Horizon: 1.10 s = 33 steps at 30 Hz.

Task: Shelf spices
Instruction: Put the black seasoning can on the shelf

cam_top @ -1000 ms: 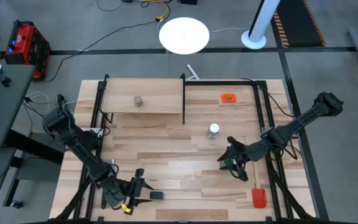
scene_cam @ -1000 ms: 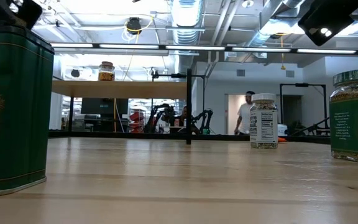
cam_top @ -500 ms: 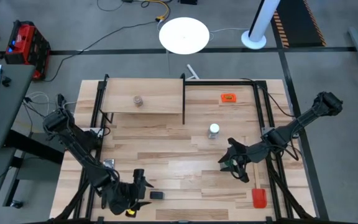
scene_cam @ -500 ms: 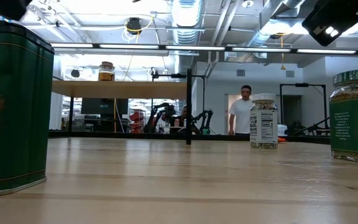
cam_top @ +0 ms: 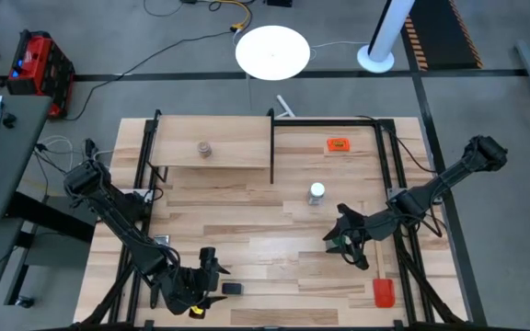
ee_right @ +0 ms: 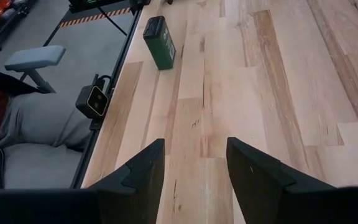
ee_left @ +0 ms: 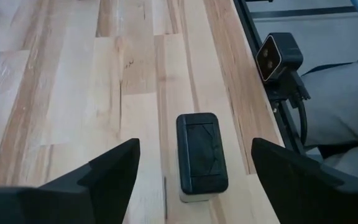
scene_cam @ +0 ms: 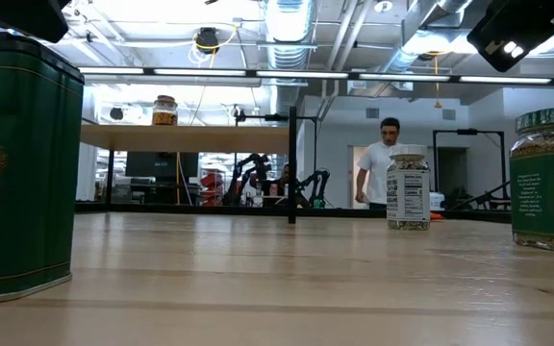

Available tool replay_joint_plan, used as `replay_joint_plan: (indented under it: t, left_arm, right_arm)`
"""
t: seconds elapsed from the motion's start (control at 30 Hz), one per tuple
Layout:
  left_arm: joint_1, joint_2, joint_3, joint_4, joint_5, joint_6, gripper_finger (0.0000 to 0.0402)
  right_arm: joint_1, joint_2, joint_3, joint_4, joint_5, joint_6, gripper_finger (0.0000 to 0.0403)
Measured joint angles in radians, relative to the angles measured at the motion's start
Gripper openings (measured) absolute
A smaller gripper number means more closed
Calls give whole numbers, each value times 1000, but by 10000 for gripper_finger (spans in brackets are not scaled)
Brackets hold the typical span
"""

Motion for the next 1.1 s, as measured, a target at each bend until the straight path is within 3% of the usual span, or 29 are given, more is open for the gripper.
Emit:
replay_joint_plan:
  t: [1.1]
  left_arm:
    - [46,161,0,104,88,16,297]
  right_arm:
    - [0,0,0,-18,0,7,175]
